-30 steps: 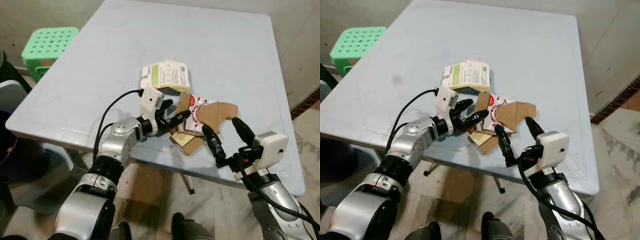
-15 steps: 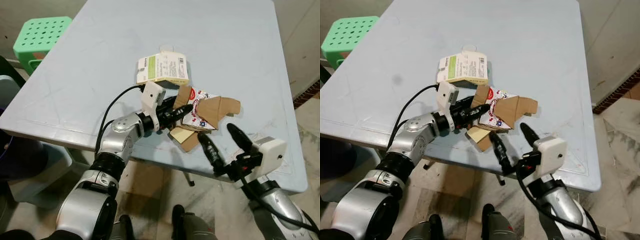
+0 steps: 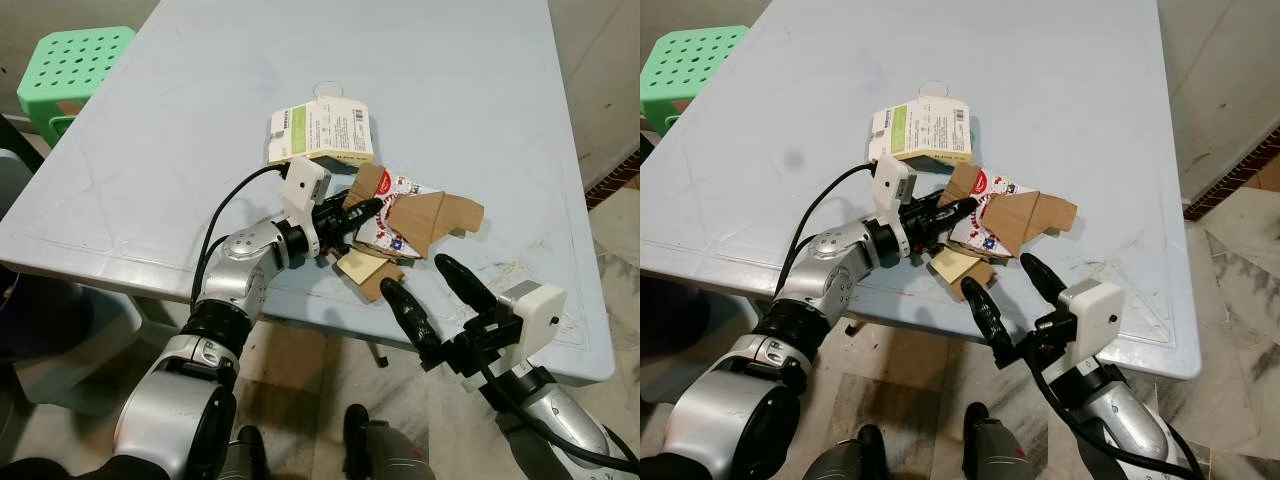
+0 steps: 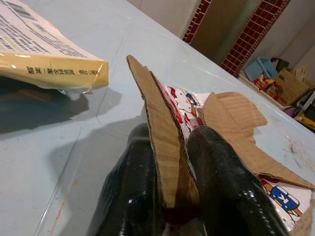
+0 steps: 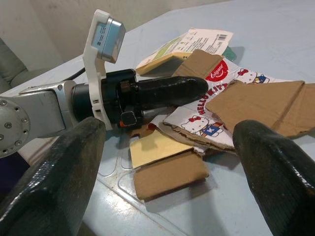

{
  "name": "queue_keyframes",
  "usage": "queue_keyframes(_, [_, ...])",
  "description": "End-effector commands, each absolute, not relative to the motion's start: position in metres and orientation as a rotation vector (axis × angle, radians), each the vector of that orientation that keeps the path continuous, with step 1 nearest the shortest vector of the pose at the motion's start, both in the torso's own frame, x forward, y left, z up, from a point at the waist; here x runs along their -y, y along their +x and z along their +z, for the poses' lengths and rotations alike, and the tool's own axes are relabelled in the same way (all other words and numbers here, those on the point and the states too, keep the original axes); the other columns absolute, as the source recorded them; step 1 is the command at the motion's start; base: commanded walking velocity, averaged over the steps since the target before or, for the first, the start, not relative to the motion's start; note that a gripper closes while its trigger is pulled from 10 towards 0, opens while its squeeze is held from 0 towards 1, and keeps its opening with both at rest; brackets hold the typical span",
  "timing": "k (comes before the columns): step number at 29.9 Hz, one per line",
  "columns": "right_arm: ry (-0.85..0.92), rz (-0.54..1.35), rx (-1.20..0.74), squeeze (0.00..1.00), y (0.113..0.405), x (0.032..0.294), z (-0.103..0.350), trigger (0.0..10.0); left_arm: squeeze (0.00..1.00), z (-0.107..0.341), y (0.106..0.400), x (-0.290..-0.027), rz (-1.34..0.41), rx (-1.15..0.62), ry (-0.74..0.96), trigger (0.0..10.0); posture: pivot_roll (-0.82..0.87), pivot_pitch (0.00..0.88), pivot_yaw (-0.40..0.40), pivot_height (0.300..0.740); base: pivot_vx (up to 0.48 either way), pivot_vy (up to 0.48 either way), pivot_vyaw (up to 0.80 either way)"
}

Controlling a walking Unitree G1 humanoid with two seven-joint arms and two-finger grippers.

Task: Picking trash to rubbish bin

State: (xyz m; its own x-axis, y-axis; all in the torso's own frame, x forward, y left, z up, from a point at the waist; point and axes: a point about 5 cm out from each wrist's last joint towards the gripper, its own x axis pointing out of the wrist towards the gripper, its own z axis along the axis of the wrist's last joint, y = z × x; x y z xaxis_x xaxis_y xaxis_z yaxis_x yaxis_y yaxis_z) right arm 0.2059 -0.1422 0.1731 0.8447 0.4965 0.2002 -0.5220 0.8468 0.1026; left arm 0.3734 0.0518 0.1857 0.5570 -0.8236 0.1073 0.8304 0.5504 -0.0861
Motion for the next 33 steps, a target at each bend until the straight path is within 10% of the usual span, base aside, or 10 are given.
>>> queue_keyframes(1, [0.156, 0.542, 0.160, 0.00, 0.204, 0.141, 0.172, 10.0, 0.00, 0.187, 0.373, -0.050, -0.996, 0.061, -0.138, 0.0, -0.25, 0.323, 0.010, 0.740, 0.000, 0.000, 0.00])
queue_keyframes(33, [0.156, 0.572, 0.195, 0.00, 0.226, 0.134, 0.166, 10.0, 0.00, 0.209, 0.358, -0.068, -1.014, 0.191, -0.084, 0.0, -0.18, 0.238, 0.015, 0.740, 0.000, 0.000, 0.00])
